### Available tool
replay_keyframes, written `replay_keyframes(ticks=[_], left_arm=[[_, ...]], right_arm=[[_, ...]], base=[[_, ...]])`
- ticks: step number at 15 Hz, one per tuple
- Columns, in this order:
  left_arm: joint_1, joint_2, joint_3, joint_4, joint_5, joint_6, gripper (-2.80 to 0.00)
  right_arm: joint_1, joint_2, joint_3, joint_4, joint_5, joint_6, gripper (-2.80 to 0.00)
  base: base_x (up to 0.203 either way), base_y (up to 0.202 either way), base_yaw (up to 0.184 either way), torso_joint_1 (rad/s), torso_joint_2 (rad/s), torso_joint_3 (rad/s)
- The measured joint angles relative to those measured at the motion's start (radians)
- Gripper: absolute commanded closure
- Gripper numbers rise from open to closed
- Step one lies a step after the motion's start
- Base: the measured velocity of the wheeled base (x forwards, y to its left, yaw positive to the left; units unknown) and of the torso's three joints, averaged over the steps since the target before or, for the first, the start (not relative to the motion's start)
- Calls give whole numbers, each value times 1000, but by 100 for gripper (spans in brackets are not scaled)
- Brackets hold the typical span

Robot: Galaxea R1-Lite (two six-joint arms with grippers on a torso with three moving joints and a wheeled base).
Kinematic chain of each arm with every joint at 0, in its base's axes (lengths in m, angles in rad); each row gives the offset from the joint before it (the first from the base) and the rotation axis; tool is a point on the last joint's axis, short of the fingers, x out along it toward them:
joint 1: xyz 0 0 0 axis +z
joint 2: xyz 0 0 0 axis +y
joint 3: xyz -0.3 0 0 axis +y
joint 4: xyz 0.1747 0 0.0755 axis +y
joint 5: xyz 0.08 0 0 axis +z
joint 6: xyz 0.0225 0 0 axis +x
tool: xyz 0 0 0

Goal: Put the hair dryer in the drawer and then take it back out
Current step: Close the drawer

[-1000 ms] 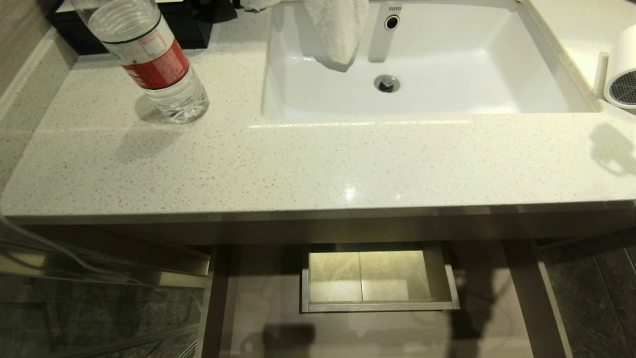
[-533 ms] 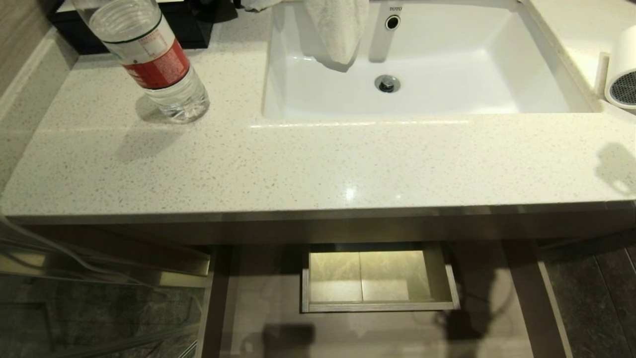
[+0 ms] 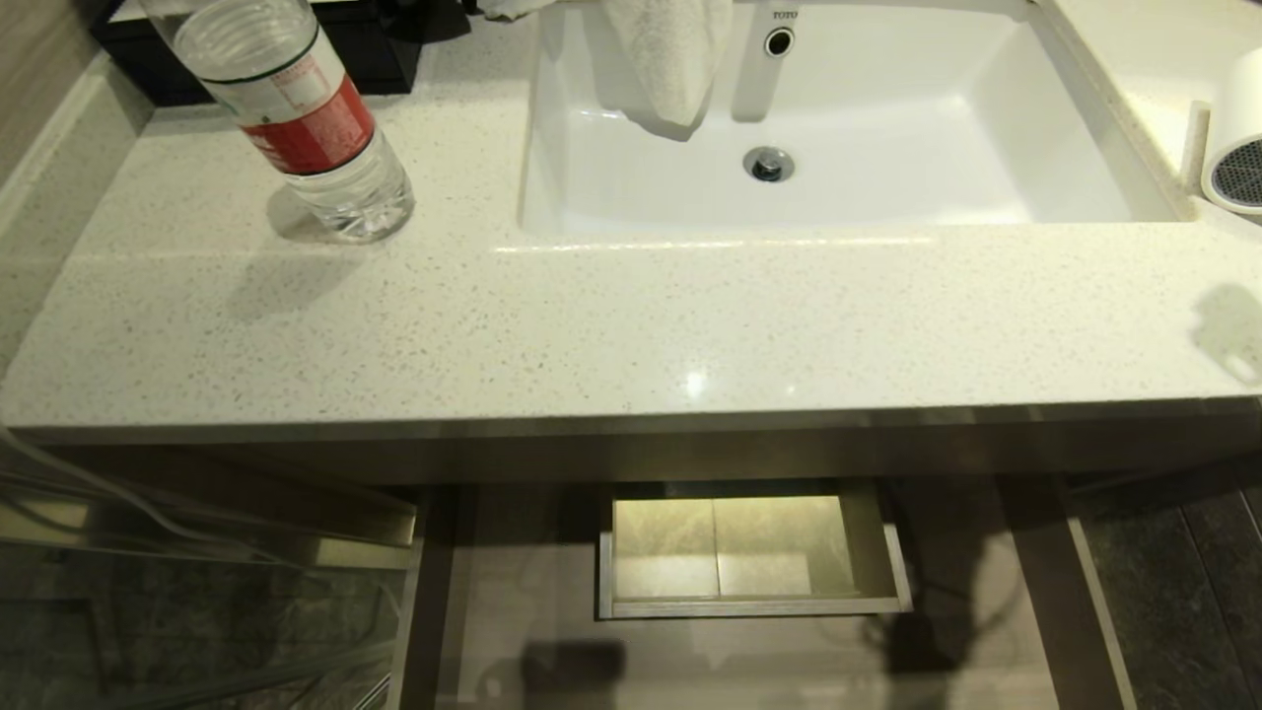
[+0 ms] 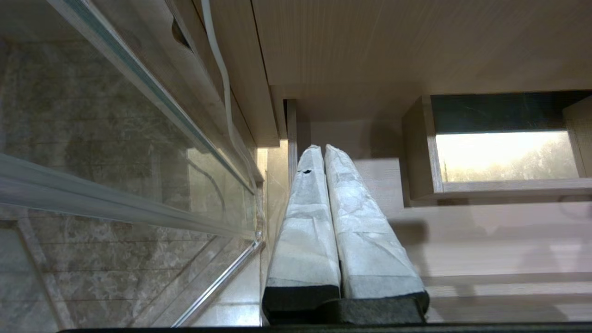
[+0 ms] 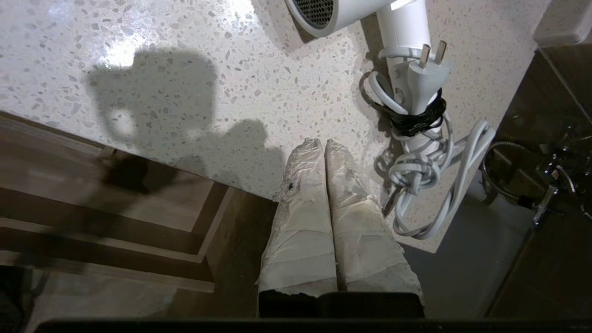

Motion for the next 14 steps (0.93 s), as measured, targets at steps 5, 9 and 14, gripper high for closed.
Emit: replay_keyframes(ticks=[5, 9, 14], left_arm=[[0, 0, 0, 0, 0, 0, 0], [0, 0, 0, 0, 0, 0, 0], [0, 0, 0, 0, 0, 0, 0]], right_arm=[[27, -10, 1, -14, 1, 7, 0], [48, -60, 37, -57, -1, 20, 0], [78, -128, 116, -81, -11, 44, 0]], base=[[0, 0, 0, -329, 156, -157], [0, 0, 0, -349, 131, -218], [0, 0, 0, -331, 79, -255]])
